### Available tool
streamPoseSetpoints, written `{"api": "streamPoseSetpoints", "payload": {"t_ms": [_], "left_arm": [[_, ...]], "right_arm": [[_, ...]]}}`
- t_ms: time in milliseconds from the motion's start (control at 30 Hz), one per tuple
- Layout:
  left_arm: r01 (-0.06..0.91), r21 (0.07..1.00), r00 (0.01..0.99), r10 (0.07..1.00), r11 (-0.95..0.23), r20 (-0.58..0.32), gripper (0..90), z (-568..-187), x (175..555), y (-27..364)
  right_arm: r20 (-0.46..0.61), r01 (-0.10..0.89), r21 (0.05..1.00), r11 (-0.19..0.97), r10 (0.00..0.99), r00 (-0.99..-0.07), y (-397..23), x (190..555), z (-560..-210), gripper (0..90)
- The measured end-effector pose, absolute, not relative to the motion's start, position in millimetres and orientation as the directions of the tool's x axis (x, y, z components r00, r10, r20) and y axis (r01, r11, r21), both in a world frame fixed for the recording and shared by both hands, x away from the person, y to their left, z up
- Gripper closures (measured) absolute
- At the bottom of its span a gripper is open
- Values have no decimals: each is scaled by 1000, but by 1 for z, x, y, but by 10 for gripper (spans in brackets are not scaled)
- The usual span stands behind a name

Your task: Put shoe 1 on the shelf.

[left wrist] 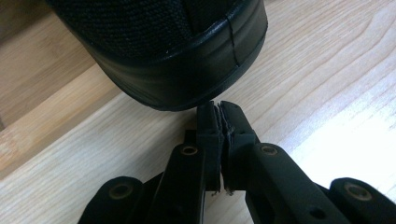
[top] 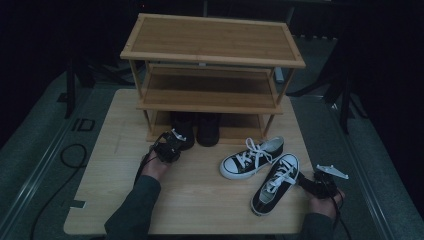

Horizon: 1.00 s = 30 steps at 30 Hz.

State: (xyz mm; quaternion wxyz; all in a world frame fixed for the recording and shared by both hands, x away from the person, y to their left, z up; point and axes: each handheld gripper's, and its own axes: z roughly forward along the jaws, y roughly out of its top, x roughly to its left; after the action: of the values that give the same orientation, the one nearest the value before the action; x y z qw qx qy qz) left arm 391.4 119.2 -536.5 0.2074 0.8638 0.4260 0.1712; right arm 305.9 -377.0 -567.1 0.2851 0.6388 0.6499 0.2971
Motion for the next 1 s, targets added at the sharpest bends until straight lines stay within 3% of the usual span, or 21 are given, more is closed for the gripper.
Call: {"api": "streamPoseSetpoints", "payload": {"t_ms": [800, 1000], "left_arm": [[680, 494, 566, 816, -542, 116, 870, -537, 409, 115], [682, 510, 556, 825, -524, 103, 780, -540, 403, 122]], "right_arm": [[9, 661, 750, 7, 1000, -21, -377, 306, -567, 313], [9, 661, 751, 7, 1000, -22, -377, 306, -567, 313]]}}
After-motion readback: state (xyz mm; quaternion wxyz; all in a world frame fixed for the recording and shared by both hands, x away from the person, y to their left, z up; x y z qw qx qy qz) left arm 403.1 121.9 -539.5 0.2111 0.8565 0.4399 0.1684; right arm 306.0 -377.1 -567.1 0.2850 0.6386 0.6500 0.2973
